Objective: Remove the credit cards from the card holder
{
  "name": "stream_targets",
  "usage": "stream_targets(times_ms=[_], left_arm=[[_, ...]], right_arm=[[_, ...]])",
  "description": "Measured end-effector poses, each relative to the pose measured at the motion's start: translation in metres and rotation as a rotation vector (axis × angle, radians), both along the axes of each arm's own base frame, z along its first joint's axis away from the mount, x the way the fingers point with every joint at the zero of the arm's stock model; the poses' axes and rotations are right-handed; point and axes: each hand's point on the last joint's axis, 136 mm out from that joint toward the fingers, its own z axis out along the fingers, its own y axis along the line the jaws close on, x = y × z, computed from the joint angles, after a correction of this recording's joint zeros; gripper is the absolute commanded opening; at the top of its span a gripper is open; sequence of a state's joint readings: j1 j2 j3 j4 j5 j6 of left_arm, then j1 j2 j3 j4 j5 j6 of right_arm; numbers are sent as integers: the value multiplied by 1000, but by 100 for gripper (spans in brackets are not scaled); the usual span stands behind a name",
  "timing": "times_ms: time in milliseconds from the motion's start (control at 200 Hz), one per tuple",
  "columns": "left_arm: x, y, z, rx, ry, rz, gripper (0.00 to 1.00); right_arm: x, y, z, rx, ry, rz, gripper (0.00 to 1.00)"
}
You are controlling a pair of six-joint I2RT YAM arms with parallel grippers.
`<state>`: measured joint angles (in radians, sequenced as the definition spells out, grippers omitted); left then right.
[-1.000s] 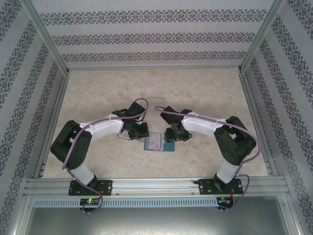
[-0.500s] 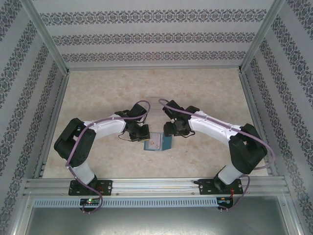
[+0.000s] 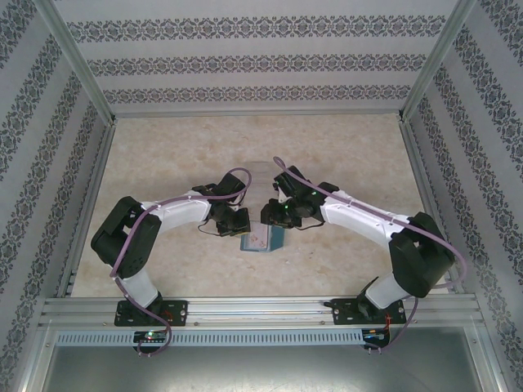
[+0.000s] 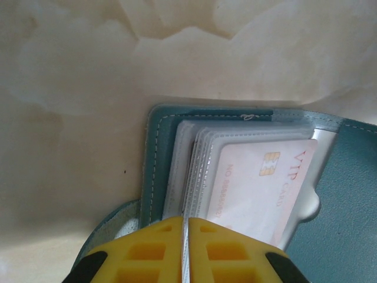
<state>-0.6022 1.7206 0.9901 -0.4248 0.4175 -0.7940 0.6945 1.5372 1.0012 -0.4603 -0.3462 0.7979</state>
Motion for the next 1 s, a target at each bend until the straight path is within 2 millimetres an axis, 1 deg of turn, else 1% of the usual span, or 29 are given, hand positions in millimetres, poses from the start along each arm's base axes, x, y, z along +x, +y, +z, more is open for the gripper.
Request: stream_targets(times_ms=[75,160,260,470,714,844,999], left_arm=[[0,0,0,0,0,0,11],[0,0,0,0,0,0,11],[0,0,1,-1,-3,0,11],[3,-2,13,-22,-31,0,12],[4,-9,20,-58,-31,-9,14],[3,-13,19,-72,-25,-18,14],[-1,-16,11,-64,-5,-28,14]], right_arm=[[-4,-5,-16,-11,46,-13,30],[-9,-16,-35,-39,90,-34,28],[-8,-29,-48,-69,114,-61,24],[0,-40,-59,-80,97,-89,21],[6,-43,-73,-84,86,-90,20],[9,-40,-75,-74,71,-88,19],[11,-39,-74,-68,64,-87,20]])
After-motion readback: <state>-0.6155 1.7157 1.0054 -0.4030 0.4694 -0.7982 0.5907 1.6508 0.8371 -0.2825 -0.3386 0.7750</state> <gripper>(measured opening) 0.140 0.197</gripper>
